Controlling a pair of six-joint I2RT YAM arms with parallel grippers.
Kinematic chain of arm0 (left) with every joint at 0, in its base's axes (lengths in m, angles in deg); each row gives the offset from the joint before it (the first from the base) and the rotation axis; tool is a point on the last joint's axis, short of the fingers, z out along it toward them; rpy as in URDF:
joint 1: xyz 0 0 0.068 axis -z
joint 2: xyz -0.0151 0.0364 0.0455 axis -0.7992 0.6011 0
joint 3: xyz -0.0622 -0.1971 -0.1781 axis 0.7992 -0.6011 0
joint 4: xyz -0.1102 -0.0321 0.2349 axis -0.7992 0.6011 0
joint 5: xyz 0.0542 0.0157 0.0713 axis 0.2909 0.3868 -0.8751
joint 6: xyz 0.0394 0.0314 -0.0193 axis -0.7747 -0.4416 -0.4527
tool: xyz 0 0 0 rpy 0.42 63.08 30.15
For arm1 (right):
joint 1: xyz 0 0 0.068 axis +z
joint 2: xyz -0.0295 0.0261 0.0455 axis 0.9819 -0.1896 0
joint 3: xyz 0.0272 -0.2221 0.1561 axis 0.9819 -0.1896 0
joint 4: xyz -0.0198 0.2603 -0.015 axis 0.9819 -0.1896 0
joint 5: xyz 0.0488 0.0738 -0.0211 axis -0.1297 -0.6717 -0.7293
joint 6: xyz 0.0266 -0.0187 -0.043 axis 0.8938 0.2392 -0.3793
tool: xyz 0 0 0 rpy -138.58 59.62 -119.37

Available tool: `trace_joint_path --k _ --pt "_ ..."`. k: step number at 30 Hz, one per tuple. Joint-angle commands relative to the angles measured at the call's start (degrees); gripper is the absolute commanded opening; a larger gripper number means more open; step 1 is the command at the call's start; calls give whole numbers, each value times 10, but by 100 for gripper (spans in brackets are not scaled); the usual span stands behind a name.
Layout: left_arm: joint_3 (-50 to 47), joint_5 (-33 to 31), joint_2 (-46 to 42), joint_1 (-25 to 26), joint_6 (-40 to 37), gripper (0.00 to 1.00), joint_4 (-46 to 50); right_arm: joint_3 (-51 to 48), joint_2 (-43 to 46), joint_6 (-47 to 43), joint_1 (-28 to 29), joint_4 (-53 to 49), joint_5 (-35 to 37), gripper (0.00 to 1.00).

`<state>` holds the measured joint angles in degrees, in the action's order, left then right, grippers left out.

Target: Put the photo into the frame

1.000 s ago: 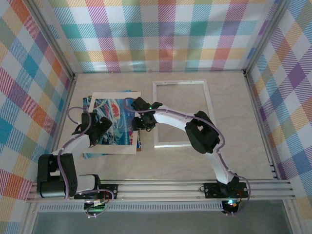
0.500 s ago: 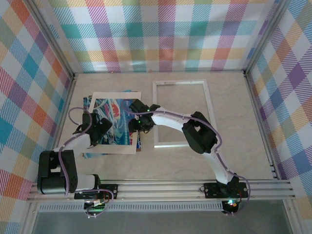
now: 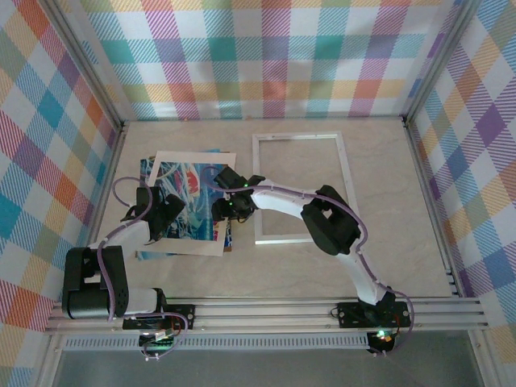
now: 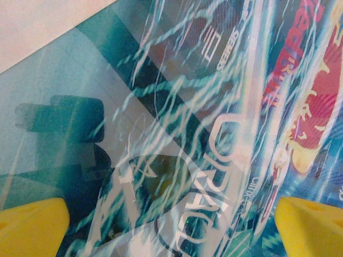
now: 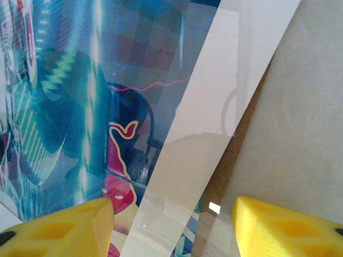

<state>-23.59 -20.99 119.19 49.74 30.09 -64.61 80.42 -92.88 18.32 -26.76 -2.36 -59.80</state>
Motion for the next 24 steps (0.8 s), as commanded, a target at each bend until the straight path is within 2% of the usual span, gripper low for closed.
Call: trace_joint_path --k 1,8,15,21,24 --pt "-21 10 11 -7 12 100 10 -23 8 11 4 -12 -38 61" --pt "-24 8 13 -7 12 100 11 -45 70 -10 -3 32 -52 62" --pt "-20 9 14 -7 9 100 15 -113 121 35 -43 144 -156 62" --pt "-19 11 17 -7 10 100 14 -141 117 63 -48 192 -195 62" --pt "-19 11 17 -7 10 100 17 -133 109 68 -48 139 -150 62"
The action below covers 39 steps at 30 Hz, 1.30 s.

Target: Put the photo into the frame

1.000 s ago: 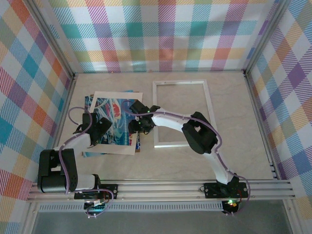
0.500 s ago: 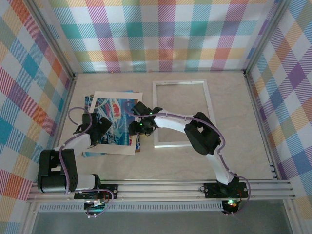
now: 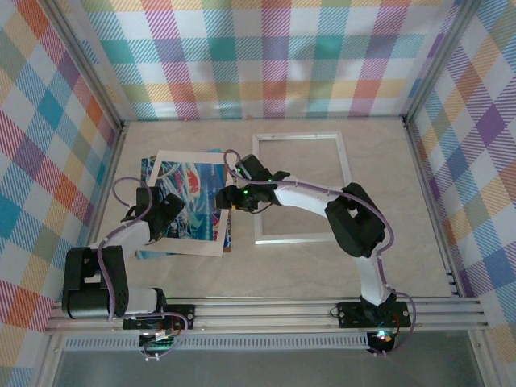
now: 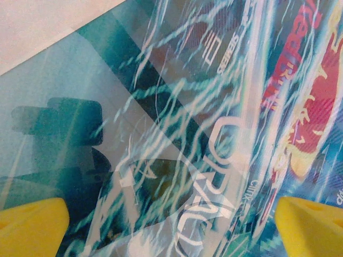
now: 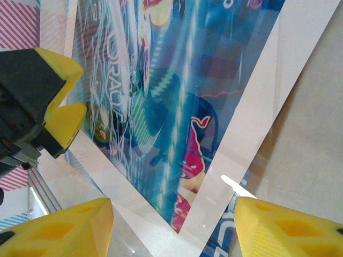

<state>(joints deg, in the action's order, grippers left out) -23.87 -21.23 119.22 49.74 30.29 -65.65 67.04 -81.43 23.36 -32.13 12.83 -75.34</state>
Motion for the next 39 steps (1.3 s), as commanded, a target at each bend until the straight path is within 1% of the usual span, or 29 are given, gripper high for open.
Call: trace_joint_path --k 1,3,12,15,18,27,30,35,39 --pt "-17 13 16 -7 8 100 27 1 -7 18 6 -35 32 61" --pt "-17 10 16 -7 8 100 26 5 -14 15 7 -66 60 61" --pt "-20 14 22 -7 7 100 23 52 -69 11 25 -104 90 55" --pt "-20 15 22 -7 7 100 21 63 -80 8 27 -105 90 54" --pt "-20 17 25 -7 8 100 18 69 -89 9 32 -102 75 51" --pt "-27 23 33 -7 8 100 10 63 -80 13 37 -83 51 49" --pt "-27 23 33 -7 9 100 10 49 -60 17 37 -54 31 49" --pt "-28 23 34 -7 9 100 8 14 -15 13 34 -7 25 49" --pt "-27 27 39 -7 10 100 5 3 -7 22 31 17 19 49"
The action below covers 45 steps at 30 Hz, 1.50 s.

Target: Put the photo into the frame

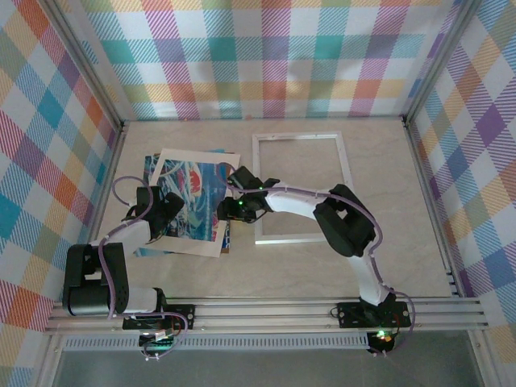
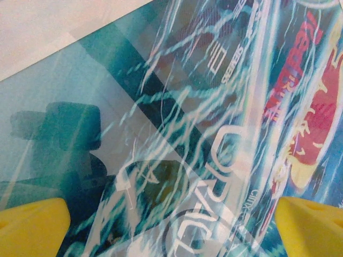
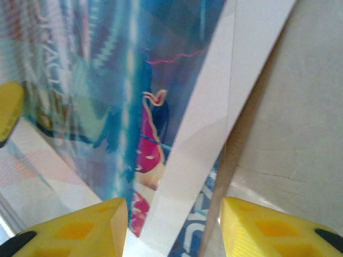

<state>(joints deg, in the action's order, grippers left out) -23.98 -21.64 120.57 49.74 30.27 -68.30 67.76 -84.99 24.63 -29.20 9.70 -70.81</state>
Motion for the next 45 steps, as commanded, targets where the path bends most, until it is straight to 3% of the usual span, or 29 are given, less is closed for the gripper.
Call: trace_joint_path --k 1,8,15,22,27,40,45 --pt "-26 33 27 -7 10 100 32 -8 29 12 0 55 -31 49" --pt "-27 33 29 -7 10 100 29 -35 12 35 -4 146 -87 47" --pt "-27 33 29 -7 9 100 30 15 -23 51 -6 56 -61 41" --pt "-23 27 19 -7 7 100 40 29 -22 55 -13 21 -51 19" --pt "9 37 -13 -7 7 100 80 54 -7 8 -20 -3 -58 0" --pt "156 70 -114 -5 -22 100 189 21 129 -146 -95 -112 -117 0" --pt "156 100 -122 6 -24 100 173 -65 196 -161 -158 -119 -158 0"
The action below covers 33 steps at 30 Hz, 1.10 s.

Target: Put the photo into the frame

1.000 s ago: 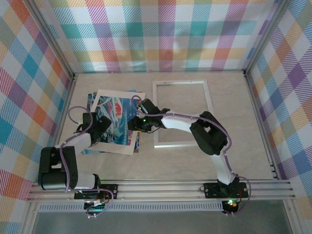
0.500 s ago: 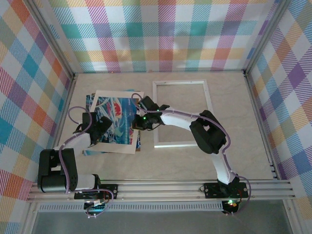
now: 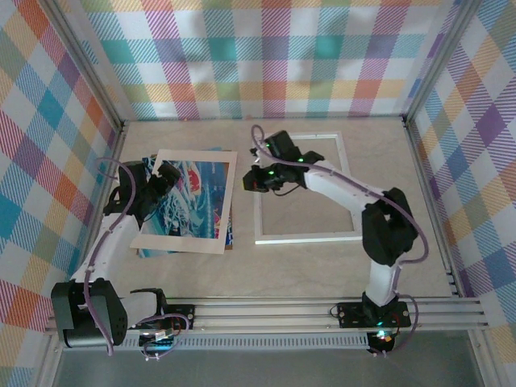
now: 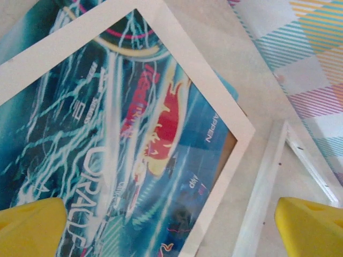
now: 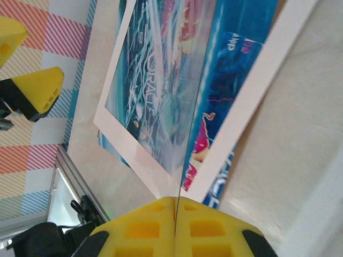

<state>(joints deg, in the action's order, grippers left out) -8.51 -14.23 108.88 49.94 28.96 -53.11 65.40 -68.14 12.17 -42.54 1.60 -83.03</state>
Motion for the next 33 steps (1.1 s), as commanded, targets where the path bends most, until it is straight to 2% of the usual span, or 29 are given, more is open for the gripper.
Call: trace_joint_path --k 1,7,13,20,22,24,27,29,33 --pt "-1 32 -5 11 -10 100 18 -60 41 -46 -39 -43 -36 0" --pt "-6 42 23 79 -4 100 -21 -129 102 -119 -112 -91 -48 0" --pt "11 32 92 168 2 100 -64 -195 129 -134 -173 -98 -29 0" --pt "24 44 189 213 17 100 -124 -263 141 -120 -192 -62 -20 2" --pt "30 61 220 216 20 100 -138 -272 137 -115 -192 -51 -19 11" --pt "40 64 245 217 16 100 -130 -277 135 -113 -193 -50 -10 36" --pt "46 53 267 217 8 100 -117 -280 138 -123 -196 -50 27 55" --pt "46 45 272 217 2 100 -110 -279 137 -135 -199 -46 53 62" --pt "58 28 283 217 -11 99 -86 -253 112 -162 -204 -40 116 67"
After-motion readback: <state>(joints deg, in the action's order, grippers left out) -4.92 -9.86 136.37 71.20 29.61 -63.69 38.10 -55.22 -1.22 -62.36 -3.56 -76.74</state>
